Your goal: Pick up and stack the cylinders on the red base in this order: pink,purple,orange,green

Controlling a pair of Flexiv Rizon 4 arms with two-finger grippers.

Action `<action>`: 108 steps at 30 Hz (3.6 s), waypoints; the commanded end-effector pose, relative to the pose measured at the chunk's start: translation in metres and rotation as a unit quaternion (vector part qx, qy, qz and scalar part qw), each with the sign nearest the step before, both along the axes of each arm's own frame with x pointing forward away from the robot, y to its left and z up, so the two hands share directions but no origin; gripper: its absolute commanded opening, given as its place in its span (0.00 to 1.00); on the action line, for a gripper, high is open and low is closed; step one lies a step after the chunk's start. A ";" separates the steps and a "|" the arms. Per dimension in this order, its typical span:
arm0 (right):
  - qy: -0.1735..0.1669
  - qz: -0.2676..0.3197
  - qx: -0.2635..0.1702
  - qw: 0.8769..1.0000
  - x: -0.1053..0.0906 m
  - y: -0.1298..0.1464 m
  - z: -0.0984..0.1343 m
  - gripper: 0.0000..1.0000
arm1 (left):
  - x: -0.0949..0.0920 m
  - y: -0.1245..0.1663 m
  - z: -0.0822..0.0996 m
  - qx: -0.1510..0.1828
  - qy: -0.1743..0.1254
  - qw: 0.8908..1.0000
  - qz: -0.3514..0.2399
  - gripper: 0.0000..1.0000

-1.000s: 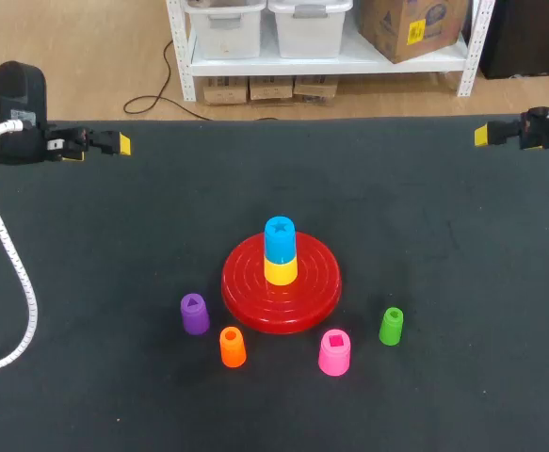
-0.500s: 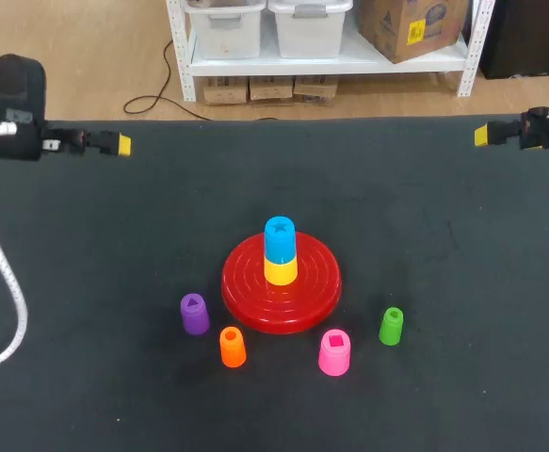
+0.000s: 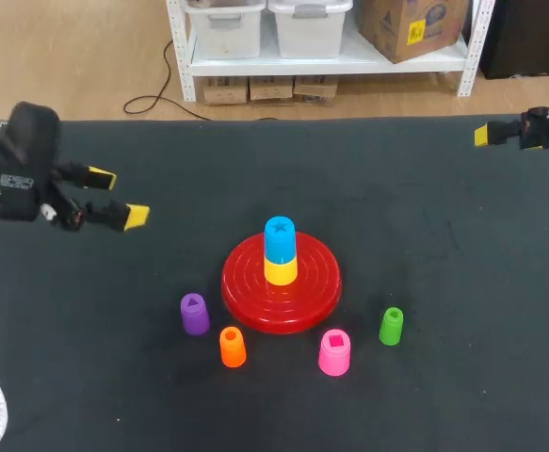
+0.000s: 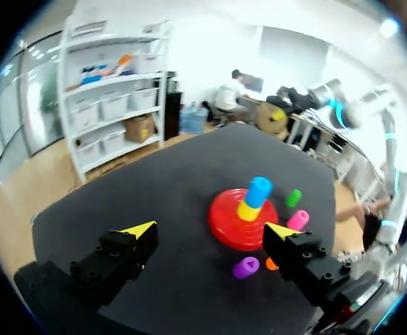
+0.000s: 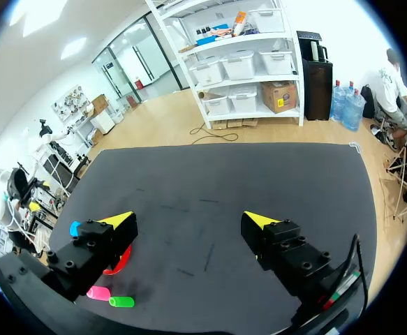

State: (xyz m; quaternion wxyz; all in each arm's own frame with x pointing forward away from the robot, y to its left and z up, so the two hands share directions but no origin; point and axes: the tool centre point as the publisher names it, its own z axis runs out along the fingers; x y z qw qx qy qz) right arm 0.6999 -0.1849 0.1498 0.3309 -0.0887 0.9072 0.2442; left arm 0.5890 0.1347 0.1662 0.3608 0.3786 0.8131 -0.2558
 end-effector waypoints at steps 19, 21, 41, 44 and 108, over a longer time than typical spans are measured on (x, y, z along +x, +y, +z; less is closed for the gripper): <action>0.000 0.000 0.000 1.000 0.000 0.000 0.000 1.00 | 0.005 -0.013 -0.021 -0.065 -0.046 0.983 -0.167 1.00; 0.000 0.000 0.000 1.000 0.000 0.000 0.000 1.00 | 0.005 -0.012 -0.022 -0.070 -0.046 0.982 -0.167 1.00; 0.000 0.000 0.000 1.000 0.000 0.000 0.000 1.00 | 0.006 0.012 -0.030 -0.061 -0.069 0.982 -0.162 1.00; 0.000 0.000 0.000 1.000 0.000 0.000 0.000 1.00 | 0.006 0.011 -0.030 -0.059 -0.068 0.983 -0.163 1.00; 0.000 0.000 0.000 1.000 0.000 0.000 0.000 1.00 | 0.007 0.019 -0.029 -0.059 -0.062 0.987 -0.138 1.00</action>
